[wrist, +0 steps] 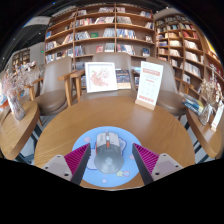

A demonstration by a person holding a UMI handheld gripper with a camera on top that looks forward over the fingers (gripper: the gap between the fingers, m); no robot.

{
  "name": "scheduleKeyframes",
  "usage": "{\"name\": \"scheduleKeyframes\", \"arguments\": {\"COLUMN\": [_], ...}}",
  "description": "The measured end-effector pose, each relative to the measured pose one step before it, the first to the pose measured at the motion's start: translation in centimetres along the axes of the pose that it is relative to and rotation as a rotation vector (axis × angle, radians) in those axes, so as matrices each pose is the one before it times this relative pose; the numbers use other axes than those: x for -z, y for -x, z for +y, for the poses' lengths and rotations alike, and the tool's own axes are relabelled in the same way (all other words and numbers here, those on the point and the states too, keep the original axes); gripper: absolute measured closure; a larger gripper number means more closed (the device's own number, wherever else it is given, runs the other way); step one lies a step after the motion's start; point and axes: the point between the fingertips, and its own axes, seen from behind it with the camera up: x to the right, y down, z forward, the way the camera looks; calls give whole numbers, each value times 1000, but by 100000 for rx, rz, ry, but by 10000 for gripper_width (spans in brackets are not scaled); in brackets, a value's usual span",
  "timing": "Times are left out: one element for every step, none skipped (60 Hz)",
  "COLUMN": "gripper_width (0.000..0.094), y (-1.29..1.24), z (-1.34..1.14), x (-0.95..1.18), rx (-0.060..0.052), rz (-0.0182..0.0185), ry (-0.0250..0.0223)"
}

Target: Arrange mouse

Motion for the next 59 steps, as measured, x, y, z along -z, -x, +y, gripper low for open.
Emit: {"name": "scheduleKeyframes", "arguments": {"gripper_width": [81,80,79,79,78,78,80,81,80,81,81,78,78,79,77,78,78,79,81,85,86,84,85,87,86,86,86,86,86,86,88,86,88,87,88,87,87,86,85,87,87,86,87,87,88,83,84,84,85,87,86,87,87,87,88,88,88,87,88], "y": [-225,-199,-213,-237,-118,-51,-53,-53,-79,-125,-130,-109,-67,-138,-115,178,-366,-208,-162,-209,-68,-245,-229,-146,-322,-222,-175,-174,-153,-51,-149,-326,-249,-232,-253,-206,-185,-163,-63,-208,-248,-80,-28,-18,26,32,18,-161,-39,-72,-72,-33,-18,2,69,7,8,-16,-15], "z": [-70,-57,-42,-91,8,62,171,97,85,103,5,128,100,54,32,-51,-53,48,58,108,136,101,146,197,161,140,118,125,149,110,165,116,112,109,116,76,69,78,36,85,193,144,176,148,145,101,80,104,9,62,87,67,20,-31,-8,-25,-24,5,-51], "x": [623,715,740,608,851,664,1263,1020,990,955,718,962,953,937,919,982,764,814,765,782,776,722,691,919,420,583,556,515,486,641,713,179,371,392,361,332,335,295,495,427,36,163,164,175,159,148,169,251,121,168,144,121,113,102,2,126,116,103,107], "rx": [329,202,66,3,-107,-146,-242,-472,-629,-620,-400,-83,12,-92,-126,-34,230,340,344,236,-3,-221,-354,-432,-412,-395,-270,-172,-22,91,248,436,434,370,347,388,482,466,428,383,325,174,-46,-90,-163,-93,110,317,158,45,-1,16,106,148,144,62,-65,-189,-267], "rz": [801,647,588,340,139,-225,-309,-387,-195,-21,-4,-51,-125,-39,90,245,-43,38,127,234,412,294,291,201,238,196,134,46,-68,-55,73,244,423,463,402,310,260,229,248,210,202,176,-20,-168,-352,-410,-247,-21,201,224,190,15,-85,-186,-248,-137,-40,33,-2], "ry": [-458,-490,-501,-477,-368,-449,-222,-288,-218,-132,-181,-106,-325,-542,-693,-685,-575,-534,-337,-125,-239,-120,-77,-6,88,34,-56,-171,-236,-259,-306,-387,-351,-346,-393,-474,-524,-502,-366,-157,-68,86,67,-21,-17,-164,-273,-335,-243,-77,66,48,-197,-362,-471,-266,-127,-91,-134]}}
